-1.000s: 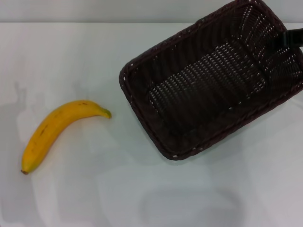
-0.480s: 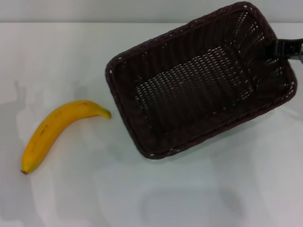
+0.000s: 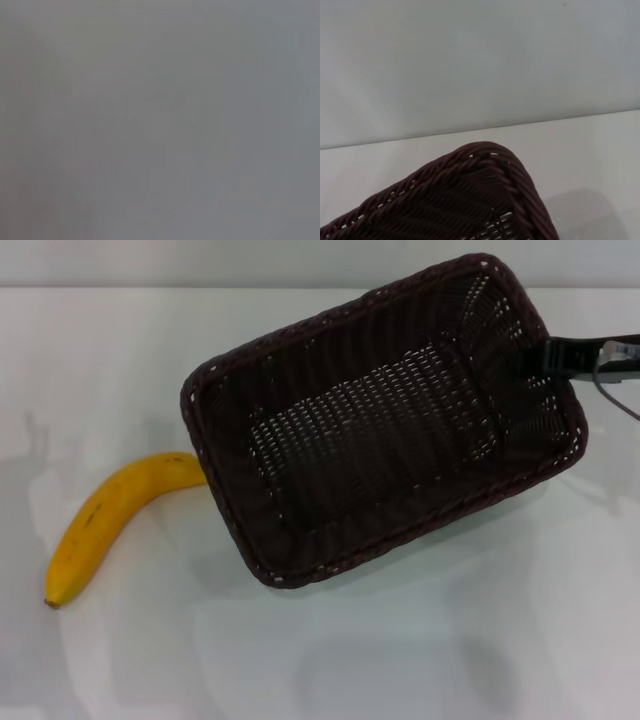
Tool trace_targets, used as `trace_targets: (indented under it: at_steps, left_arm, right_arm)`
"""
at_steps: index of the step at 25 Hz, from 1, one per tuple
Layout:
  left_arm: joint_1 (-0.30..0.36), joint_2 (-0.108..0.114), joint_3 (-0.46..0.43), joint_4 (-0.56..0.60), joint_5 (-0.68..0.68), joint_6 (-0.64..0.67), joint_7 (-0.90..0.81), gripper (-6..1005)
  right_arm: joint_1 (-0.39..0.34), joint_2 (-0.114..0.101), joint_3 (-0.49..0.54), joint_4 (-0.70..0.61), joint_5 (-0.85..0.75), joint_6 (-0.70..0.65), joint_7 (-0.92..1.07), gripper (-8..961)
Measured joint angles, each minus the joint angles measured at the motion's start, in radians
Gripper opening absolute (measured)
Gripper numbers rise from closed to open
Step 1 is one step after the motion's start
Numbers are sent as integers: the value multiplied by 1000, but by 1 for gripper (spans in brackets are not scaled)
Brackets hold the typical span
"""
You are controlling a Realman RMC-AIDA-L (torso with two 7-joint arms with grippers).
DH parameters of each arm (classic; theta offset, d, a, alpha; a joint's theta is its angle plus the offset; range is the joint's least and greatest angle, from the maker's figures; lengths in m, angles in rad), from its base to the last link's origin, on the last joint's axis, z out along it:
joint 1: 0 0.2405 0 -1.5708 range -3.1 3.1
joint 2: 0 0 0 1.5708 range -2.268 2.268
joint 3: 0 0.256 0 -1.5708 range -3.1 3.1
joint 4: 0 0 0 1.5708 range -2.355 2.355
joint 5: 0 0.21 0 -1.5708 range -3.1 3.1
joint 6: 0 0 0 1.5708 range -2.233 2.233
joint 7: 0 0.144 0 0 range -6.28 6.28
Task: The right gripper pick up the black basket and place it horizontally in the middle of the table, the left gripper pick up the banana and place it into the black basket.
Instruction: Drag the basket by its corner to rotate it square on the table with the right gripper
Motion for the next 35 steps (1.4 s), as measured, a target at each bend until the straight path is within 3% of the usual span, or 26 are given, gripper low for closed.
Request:
trace_targets:
  at_steps: [18, 35]
  left_arm:
    - [4, 7, 0, -7, 12, 1, -18, 884]
    - [0, 9, -7, -7, 12, -21, -18, 884]
  right_arm:
    - [-46, 0, -79, 31, 0, -93, 39, 198]
    - [-48, -3, -78, 11, 4, -135, 27, 213]
